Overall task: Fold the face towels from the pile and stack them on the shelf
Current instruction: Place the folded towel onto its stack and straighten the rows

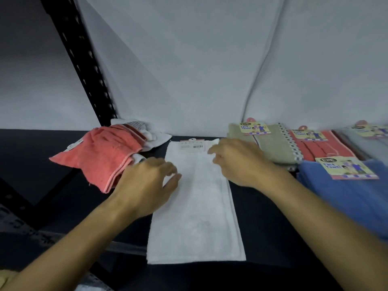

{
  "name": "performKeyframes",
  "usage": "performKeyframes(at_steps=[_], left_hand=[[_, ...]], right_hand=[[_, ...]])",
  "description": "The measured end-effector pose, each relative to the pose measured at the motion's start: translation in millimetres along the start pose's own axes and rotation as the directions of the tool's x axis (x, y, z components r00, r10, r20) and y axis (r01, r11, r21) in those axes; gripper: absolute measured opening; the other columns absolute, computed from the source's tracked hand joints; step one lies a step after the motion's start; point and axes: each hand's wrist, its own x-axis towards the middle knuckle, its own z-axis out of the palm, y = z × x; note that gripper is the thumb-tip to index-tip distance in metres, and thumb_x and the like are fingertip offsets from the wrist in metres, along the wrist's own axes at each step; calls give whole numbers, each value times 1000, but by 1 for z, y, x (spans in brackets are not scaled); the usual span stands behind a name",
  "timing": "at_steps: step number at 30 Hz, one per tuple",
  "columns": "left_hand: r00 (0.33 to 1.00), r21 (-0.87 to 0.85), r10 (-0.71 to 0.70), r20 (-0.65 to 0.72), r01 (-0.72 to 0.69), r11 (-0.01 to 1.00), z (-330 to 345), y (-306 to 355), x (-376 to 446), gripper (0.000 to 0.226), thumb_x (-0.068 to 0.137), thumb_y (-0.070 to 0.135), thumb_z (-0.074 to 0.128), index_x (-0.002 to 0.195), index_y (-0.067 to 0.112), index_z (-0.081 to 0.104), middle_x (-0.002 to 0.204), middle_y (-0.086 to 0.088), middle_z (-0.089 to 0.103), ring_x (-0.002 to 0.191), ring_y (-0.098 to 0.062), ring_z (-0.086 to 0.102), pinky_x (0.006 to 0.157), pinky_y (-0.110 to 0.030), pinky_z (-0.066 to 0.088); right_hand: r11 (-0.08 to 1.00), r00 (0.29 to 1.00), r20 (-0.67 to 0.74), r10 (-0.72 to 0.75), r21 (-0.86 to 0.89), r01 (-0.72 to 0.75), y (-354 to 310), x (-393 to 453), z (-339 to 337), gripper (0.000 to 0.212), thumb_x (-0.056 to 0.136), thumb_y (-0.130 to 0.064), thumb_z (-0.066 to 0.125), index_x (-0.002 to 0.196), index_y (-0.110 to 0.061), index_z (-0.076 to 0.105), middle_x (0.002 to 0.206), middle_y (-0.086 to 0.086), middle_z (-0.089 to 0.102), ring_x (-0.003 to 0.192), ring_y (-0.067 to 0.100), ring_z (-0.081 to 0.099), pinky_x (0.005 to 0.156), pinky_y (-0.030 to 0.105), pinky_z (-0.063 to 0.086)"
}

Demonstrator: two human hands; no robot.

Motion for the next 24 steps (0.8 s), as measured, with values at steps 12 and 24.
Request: performKeyframes(at_steps=[12,24], left_hand=[[982,-86,186,35,-182,979,-20,38,-117,31,85,52,59,93,25,72,107,13,61,89,-1,59,42,-18,44],[950,108,86,-299,-56,993,-2,51,-135,25,91,25,58,81,13,77,85,4,68,70,-11,64,39,-19,33]], right_hand=[[945,968,-128,-216,224,240,-34,-162,31,24,88,-44,53,93,-33,73,96,-20,55,86,-2,51,52,18,48],[960,949,-155,-275,9,279,-37,-165,34,29,60,3,69,80,-18,68,83,-8,55,73,10,52,42,18,32]])
